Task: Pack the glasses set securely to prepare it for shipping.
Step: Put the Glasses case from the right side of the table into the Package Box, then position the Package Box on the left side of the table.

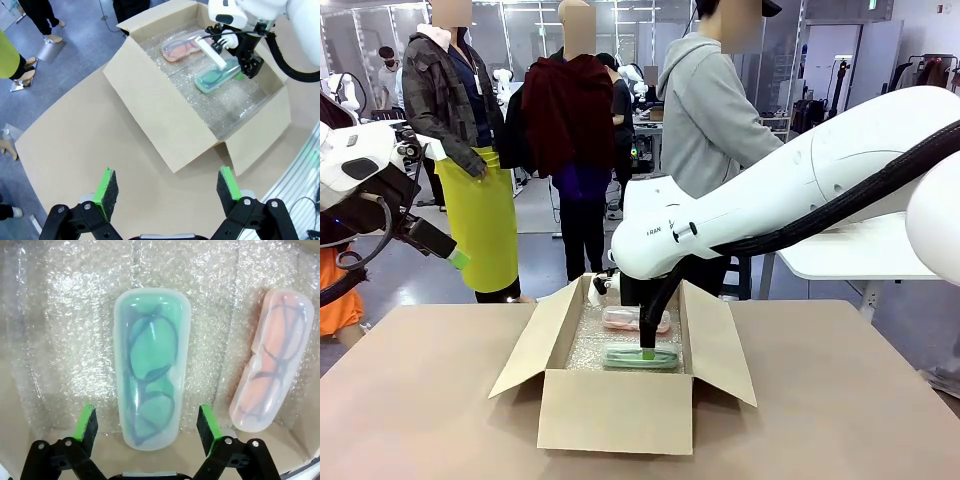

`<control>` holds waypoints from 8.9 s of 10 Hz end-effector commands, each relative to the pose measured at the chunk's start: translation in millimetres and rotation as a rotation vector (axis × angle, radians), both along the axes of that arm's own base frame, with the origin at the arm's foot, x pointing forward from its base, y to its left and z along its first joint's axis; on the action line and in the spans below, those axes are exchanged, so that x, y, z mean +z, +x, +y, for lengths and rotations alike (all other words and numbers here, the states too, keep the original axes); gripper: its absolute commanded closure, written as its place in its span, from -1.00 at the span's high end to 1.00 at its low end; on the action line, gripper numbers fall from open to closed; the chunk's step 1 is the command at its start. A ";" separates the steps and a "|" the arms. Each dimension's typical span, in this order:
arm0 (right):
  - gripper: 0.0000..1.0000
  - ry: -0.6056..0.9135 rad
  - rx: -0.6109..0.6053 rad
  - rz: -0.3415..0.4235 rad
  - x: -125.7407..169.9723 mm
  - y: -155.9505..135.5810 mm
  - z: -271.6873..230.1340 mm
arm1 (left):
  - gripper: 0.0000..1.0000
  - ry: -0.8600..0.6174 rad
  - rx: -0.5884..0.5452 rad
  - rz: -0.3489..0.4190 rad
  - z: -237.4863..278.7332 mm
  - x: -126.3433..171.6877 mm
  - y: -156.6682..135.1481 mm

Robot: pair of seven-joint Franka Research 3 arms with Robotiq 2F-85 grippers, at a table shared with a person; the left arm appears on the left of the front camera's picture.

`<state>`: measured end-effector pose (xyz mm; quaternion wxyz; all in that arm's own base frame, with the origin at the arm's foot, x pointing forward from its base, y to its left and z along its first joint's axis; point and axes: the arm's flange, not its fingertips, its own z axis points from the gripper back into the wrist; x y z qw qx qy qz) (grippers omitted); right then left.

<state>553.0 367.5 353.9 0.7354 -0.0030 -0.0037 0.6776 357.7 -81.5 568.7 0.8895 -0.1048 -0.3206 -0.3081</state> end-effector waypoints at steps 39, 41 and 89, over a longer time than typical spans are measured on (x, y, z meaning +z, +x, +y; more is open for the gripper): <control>1.00 0.464 -0.964 -0.263 174.4 -191.0 -302.5 | 1.00 -0.627 0.107 0.512 50.9 -133.6 124.8; 1.00 0.464 -0.964 -0.263 174.4 -191.0 -302.5 | 1.00 -0.687 0.127 0.549 65.8 -174.2 146.6; 1.00 0.464 -0.964 -0.263 174.4 -191.0 -302.5 | -0.96 -1.207 0.155 0.805 316.3 -257.8 134.1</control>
